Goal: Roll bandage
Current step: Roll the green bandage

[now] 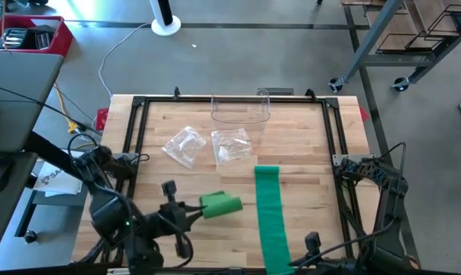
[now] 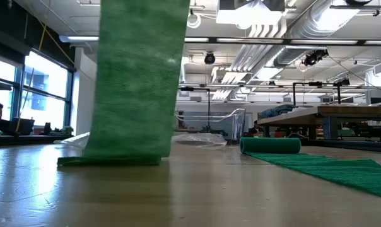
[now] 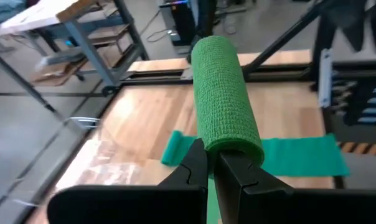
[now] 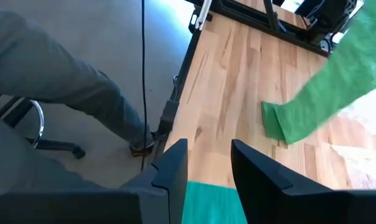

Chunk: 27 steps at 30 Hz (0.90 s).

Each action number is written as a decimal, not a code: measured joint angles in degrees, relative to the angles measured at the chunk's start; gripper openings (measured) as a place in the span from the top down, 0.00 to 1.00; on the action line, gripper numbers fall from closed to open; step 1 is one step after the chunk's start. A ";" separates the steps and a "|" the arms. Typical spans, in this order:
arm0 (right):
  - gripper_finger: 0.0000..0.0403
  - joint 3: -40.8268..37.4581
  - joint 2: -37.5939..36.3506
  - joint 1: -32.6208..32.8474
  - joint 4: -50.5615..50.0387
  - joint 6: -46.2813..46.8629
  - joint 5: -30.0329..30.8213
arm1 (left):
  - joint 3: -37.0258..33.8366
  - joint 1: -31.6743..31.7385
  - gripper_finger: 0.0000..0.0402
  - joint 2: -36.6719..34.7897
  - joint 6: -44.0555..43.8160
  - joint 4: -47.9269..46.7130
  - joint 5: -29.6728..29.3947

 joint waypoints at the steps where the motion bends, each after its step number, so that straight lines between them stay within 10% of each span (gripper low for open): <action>1: 0.72 0.00 0.00 -0.09 0.06 -0.11 -0.28 | 0.02 -0.34 1.00 0.26 0.00 1.43 0.08; 14: 0.72 0.00 0.00 -5.12 7.48 -15.10 -2.51 | 8.04 -0.94 1.00 0.10 26.64 21.63 -7.14; 18: 0.72 0.00 0.00 -8.40 8.70 -17.21 -6.90 | 8.78 1.49 1.00 -2.11 26.08 13.17 -12.29; 24: 0.72 0.00 2.06 -12.14 7.07 -17.20 -9.56 | 8.76 6.36 1.00 -3.75 2.43 -18.51 -9.32; 27: 0.71 0.00 5.03 -13.74 6.60 -17.23 -10.08 | 3.36 8.14 1.00 -5.25 2.53 -17.21 -6.64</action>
